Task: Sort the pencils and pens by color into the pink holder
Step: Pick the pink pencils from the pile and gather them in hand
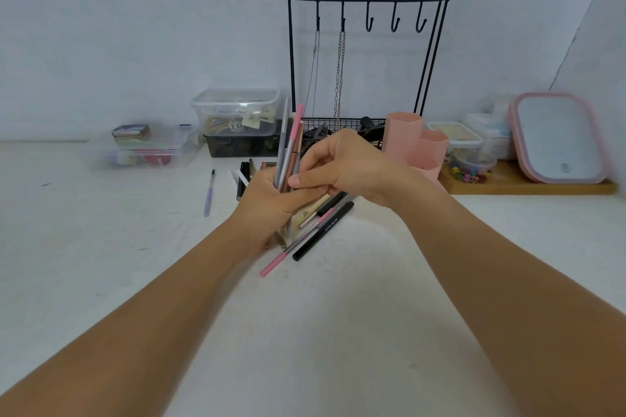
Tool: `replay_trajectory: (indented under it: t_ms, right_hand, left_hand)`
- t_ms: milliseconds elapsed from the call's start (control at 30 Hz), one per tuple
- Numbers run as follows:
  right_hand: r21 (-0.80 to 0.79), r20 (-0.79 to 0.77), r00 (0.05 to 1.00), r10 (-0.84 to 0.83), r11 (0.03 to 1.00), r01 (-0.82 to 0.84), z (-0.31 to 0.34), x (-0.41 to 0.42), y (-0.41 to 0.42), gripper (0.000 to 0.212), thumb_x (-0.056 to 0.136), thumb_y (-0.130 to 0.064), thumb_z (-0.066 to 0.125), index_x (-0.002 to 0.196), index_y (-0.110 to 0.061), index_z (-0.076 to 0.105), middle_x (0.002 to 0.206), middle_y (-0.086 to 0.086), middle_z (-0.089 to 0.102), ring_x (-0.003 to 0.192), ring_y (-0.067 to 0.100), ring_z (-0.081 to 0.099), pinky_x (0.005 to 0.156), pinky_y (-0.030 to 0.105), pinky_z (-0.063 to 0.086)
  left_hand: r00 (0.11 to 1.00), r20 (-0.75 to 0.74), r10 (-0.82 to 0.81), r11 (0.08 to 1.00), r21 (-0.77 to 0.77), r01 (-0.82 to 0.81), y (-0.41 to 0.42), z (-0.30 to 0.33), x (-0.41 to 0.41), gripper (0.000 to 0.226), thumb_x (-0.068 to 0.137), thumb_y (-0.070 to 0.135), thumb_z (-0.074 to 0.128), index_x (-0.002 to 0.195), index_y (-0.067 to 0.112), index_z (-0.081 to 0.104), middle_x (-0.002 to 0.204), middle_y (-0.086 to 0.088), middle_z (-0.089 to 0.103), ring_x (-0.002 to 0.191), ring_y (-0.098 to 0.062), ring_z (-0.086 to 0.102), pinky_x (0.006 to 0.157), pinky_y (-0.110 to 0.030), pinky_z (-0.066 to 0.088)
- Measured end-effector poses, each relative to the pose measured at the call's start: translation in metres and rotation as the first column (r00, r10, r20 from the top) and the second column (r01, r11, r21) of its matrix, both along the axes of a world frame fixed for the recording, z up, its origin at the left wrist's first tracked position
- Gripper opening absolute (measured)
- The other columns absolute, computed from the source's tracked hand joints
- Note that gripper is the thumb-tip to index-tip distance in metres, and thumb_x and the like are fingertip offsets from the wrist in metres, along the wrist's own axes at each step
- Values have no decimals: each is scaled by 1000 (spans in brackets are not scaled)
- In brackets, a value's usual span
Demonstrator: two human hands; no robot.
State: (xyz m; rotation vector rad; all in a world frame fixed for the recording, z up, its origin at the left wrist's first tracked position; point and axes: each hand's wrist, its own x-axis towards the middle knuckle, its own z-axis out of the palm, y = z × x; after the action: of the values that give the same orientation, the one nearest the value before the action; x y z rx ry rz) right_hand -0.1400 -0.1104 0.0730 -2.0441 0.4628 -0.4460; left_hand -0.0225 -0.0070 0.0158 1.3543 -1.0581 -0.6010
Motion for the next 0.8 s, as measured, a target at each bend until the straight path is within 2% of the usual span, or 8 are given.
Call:
replay_trajectory:
  t_ms: [133,233,333,400,467,533,633,800]
  right_hand:
    - [-99,-40,999,-19,995,15,3,1,-2,24,77,-25,86,84,-4,77,71,9,70,60,11,59,58,21,51]
    - [-182,-62,995,-73,981,61,5,-8,-14,26,80,-37,82,87,-13,77,74,0,73,62,7,64,60,20,52]
    - [-324,-283,958,-41,945,-55,7,-21,-29,13,81,-24,82,90,-17,77,83,5,74,66,6,64,53,17,46]
    - [-350,-455,891,3,919,-182,2,-22,-32,14,81,-17,82,93,-21,77,88,5,75,69,6,65,54,20,47]
    - [-347,-526,850,18,908,-234,-5,-18,-31,17,80,-15,83,95,-22,78,84,0,74,66,3,63,56,21,47]
    - [-370,-542,840,7,896,-246,-11,-13,-30,19,78,-14,83,95,-21,78,75,-7,68,65,5,60,62,23,48]
    - [-392,-551,834,4,882,-263,-17,-9,-31,20,78,-14,84,94,-21,77,70,-10,60,70,14,58,71,31,49]
    - [-410,-566,824,0,868,-282,-21,-8,-32,19,76,-19,86,81,-30,72,64,-10,55,65,12,53,64,26,42]
  left_hand:
    - [998,-13,60,997,44,-60,-3,-3,2,12,94,16,69,83,12,65,48,6,51,38,-6,44,40,-19,38]
    - [992,-80,101,994,44,-98,-6,-3,7,28,99,37,62,84,14,58,53,-2,49,40,-14,45,40,-23,34]
    - [974,-180,139,990,23,-137,-5,2,13,34,97,49,61,81,21,51,52,-1,48,44,-19,51,40,-23,32]
    - [959,-248,137,990,18,-136,-5,2,15,40,98,53,58,79,19,48,52,0,47,44,-21,50,38,-22,29]
    - [952,-283,119,993,23,-118,-6,0,15,44,99,55,55,77,18,46,53,0,45,43,-20,48,37,-21,30]
    - [949,-305,83,996,34,-77,-6,1,13,44,99,57,51,77,19,46,56,0,42,44,-17,46,38,-23,38]
    - [945,-328,-8,999,42,23,-4,4,10,42,100,57,48,81,20,45,59,1,39,47,-13,44,46,-31,55]
    - [945,-319,-76,996,20,87,-4,2,10,42,100,55,48,78,19,44,65,0,36,54,-11,43,72,-42,62]
